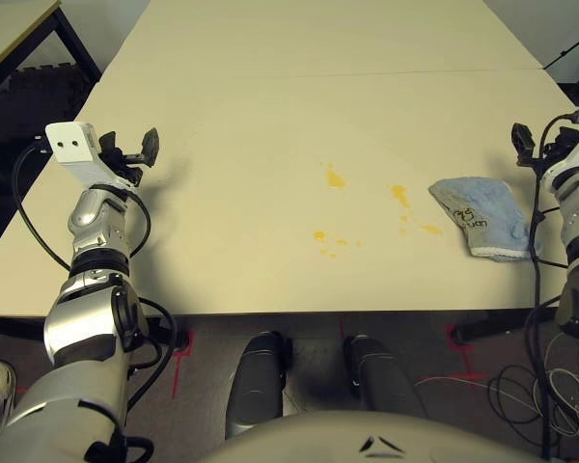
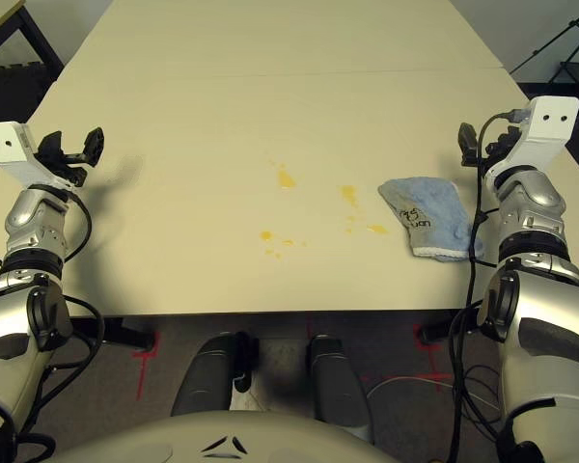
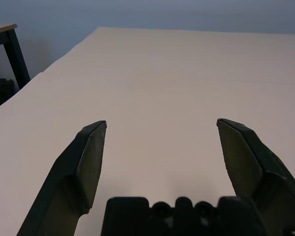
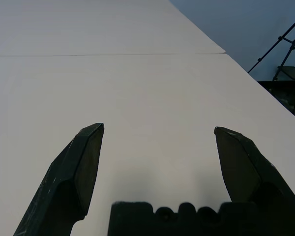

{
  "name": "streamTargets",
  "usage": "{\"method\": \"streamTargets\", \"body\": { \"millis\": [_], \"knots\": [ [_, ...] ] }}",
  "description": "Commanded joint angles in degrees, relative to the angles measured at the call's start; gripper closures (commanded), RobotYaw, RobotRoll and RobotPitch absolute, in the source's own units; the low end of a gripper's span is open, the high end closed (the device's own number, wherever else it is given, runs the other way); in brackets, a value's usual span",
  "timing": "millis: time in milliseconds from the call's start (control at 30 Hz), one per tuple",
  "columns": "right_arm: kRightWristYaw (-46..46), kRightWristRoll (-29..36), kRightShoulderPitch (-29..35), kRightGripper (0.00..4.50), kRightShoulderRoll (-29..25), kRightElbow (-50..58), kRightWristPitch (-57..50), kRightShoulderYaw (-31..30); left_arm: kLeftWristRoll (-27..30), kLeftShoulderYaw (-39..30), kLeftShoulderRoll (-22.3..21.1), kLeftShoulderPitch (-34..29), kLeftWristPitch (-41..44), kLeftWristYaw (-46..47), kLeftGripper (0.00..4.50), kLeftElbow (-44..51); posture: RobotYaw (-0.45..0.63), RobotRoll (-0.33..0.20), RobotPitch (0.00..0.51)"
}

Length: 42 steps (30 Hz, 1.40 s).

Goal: Wipe the water off the table with a rag.

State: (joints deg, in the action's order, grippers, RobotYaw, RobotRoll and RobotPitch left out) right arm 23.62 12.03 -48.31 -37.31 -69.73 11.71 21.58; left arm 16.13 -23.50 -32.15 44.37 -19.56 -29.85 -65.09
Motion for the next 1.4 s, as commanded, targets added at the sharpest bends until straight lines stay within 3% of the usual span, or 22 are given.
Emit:
{"method": "streamTargets", "body": {
  "millis": [33,567,833,1067,1233,1400],
  "knots": [
    [0.16,0.13,0.78,0.03,-0.07,-0.13,0.41,0.24,-0.19,0.46,0.28,-0.08,0.46,-0.37,0.0,0.01,0.03,0.0,0.157],
    [0.5,0.06,1.34,0.03,-0.66,0.54,-0.05,0.09,0.31,1.33,1.68,1.29,1.58,-4.53,0.0,0.57,0.03,0.0,0.169],
    [0.7,-0.05,1.39,0.03,-0.77,0.14,-0.23,-0.07,3.46,3.11,2.41,-0.64,6.56,-20.05,0.0,7.82,0.07,0.0,0.171],
    [0.95,-0.34,1.22,0.03,-0.85,-0.18,-0.57,-0.36,7.76,8.17,0.14,-9.94,17.49,-38.95,0.0,26.19,0.1,0.0,0.179],
    [1.14,-0.61,1.06,0.03,-0.71,-0.19,-0.67,-0.63,6.47,13.25,-3.15,-16.39,18.0,-47.97,0.0,34.33,0.11,0.0,0.179],
    [1.58,-0.43,1.86,0.03,-0.96,0.14,-0.59,-0.5,5.78,15.88,-4.64,-18.26,16.21,-52.08,0.0,36.19,0.1,0.0,0.178]
  ]
}}
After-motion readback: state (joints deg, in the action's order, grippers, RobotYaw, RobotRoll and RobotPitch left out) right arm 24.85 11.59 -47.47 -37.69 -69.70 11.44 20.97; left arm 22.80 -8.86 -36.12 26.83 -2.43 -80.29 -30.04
